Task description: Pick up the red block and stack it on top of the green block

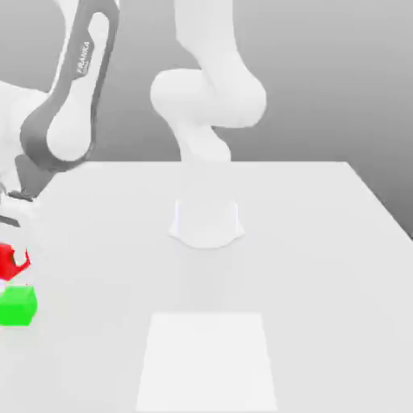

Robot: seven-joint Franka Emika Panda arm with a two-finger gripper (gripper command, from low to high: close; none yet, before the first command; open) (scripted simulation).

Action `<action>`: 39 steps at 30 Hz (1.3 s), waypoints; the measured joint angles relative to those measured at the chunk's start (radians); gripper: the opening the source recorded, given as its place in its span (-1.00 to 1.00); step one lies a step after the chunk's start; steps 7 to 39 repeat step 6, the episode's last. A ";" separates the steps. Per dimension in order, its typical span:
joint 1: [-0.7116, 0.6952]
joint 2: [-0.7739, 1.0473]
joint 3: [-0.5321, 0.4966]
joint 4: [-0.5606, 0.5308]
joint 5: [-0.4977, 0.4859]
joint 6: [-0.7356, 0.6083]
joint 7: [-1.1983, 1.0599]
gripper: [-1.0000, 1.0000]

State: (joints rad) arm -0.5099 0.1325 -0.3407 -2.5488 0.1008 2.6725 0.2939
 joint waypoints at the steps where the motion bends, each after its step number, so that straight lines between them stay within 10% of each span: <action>1: -0.009 0.033 0.013 0.003 0.028 0.028 -0.021 -1.00; 2: -0.021 0.067 0.029 0.005 0.056 0.058 -0.042 -1.00; 3: -0.034 0.101 0.047 0.007 0.083 0.087 -0.062 1.00; 39: -0.034 0.101 0.047 0.007 0.083 0.087 -0.062 1.00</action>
